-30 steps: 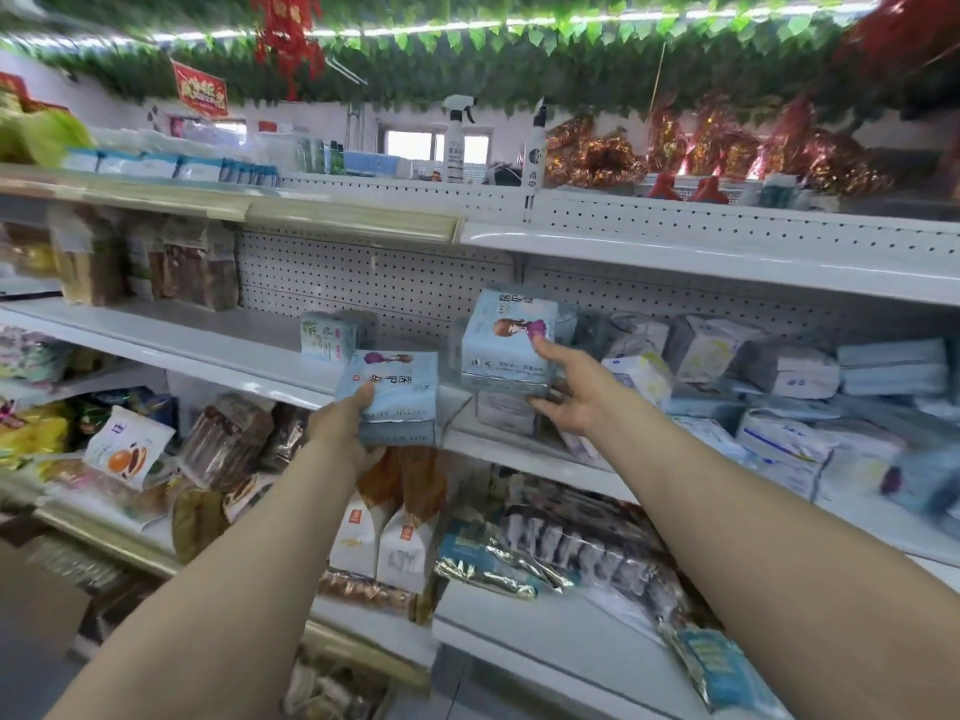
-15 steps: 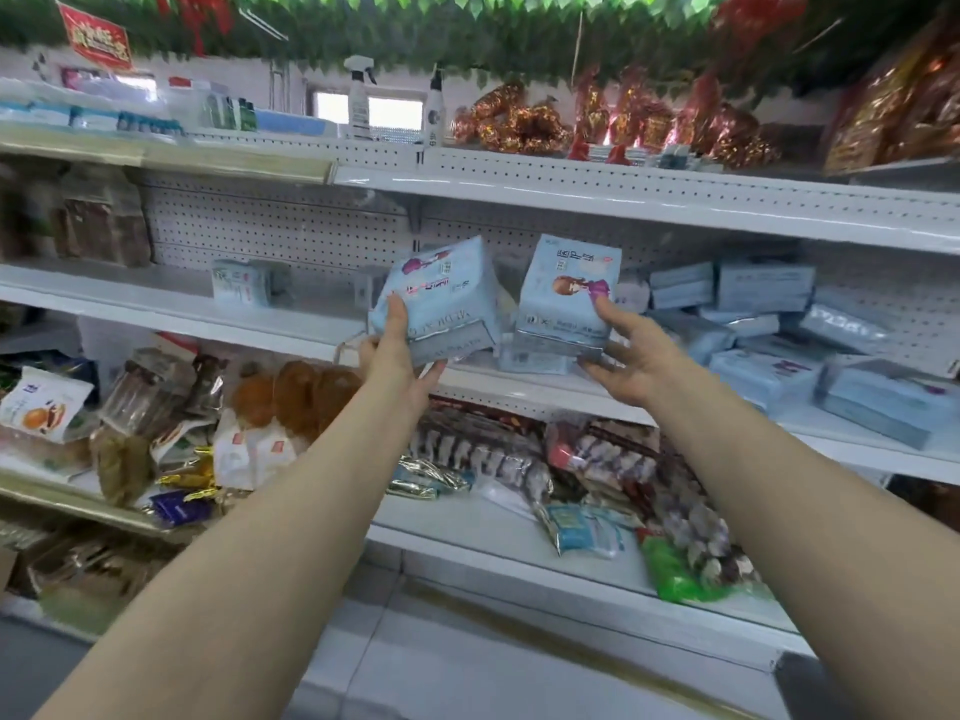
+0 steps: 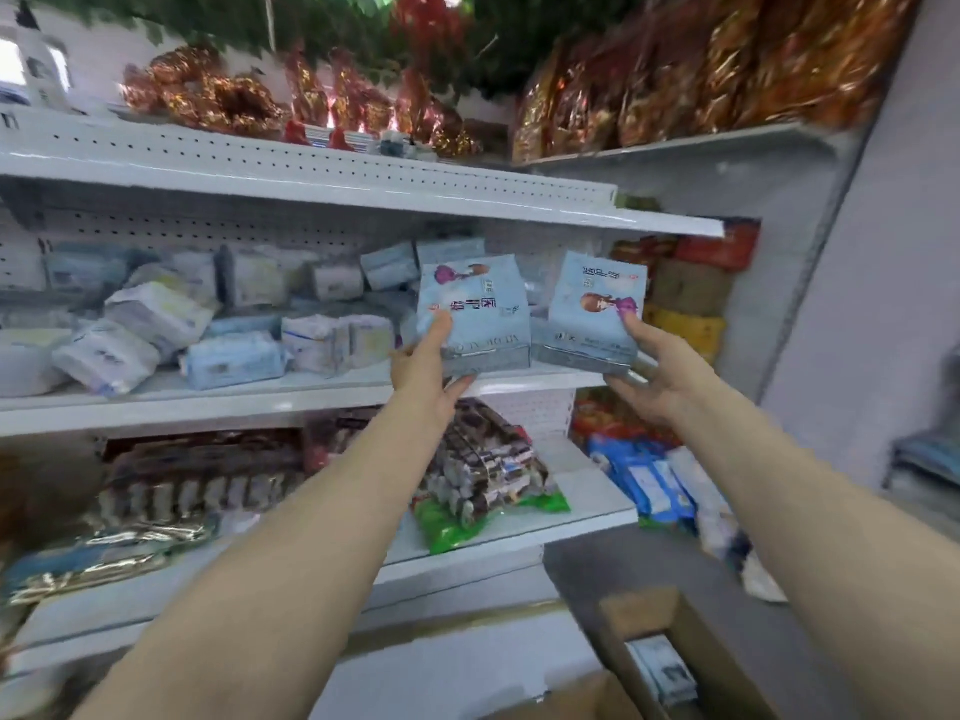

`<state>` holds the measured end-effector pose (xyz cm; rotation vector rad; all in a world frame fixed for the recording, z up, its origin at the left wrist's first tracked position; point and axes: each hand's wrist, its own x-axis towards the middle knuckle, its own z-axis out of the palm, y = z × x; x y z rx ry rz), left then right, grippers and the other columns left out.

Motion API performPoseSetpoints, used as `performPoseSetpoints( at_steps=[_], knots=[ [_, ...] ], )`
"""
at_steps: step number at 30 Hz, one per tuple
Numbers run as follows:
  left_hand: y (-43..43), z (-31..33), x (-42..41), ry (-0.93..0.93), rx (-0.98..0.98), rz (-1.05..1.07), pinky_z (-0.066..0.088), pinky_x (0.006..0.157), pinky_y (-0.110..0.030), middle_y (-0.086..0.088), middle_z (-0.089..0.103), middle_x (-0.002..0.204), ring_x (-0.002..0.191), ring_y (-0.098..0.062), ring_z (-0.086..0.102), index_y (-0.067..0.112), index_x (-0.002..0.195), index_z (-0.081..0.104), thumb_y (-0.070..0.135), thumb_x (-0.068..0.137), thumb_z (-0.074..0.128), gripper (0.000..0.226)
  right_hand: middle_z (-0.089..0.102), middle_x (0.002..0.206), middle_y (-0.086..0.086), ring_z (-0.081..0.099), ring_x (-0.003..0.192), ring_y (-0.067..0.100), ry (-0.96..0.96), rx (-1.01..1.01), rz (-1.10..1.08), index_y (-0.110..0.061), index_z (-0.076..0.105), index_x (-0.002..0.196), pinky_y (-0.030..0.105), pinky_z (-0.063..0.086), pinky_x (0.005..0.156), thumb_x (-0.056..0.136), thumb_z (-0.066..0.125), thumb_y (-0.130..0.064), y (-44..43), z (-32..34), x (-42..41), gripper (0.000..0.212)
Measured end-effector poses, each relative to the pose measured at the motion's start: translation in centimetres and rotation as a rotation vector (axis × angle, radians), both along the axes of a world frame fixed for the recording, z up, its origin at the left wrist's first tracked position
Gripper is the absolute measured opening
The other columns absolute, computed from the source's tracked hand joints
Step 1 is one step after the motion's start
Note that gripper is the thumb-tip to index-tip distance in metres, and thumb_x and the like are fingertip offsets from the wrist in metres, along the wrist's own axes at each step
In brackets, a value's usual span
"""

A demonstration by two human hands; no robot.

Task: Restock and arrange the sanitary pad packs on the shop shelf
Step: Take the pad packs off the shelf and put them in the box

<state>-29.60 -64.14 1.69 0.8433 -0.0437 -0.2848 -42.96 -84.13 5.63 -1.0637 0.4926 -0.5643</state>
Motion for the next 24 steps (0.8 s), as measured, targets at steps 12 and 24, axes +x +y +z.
performPoseSetpoints(
  at_steps=[12,24],
  knots=[
    [-21.2,-4.2,-8.0,0.032,0.126,-0.396,0.056,0.061,-0.034,-0.010,0.071,0.104,0.089,-0.023,0.068,0.015,0.109,0.065,0.017,0.087,0.074,0.024,0.066,0.113,0.010,0.067,0.094,0.022,0.102,0.074,-0.387,-0.008,0.065,0.113,0.033,0.058,0.085,0.084,0.080,-0.032,-15.3,-5.3,-13.8,0.039],
    [-42.3,-14.0,-6.5,0.208,0.185,-0.573,0.059,0.082,-0.046,-0.009,0.074,0.107,0.094,-0.027,0.071,0.018,0.098,0.068,0.018,0.082,0.078,0.019,0.071,0.111,0.007,0.065,0.111,0.026,0.302,0.094,-0.545,-0.015,0.064,0.117,0.038,0.045,0.107,0.088,0.075,-0.035,-32.0,-13.2,-15.0,0.037]
  ],
)
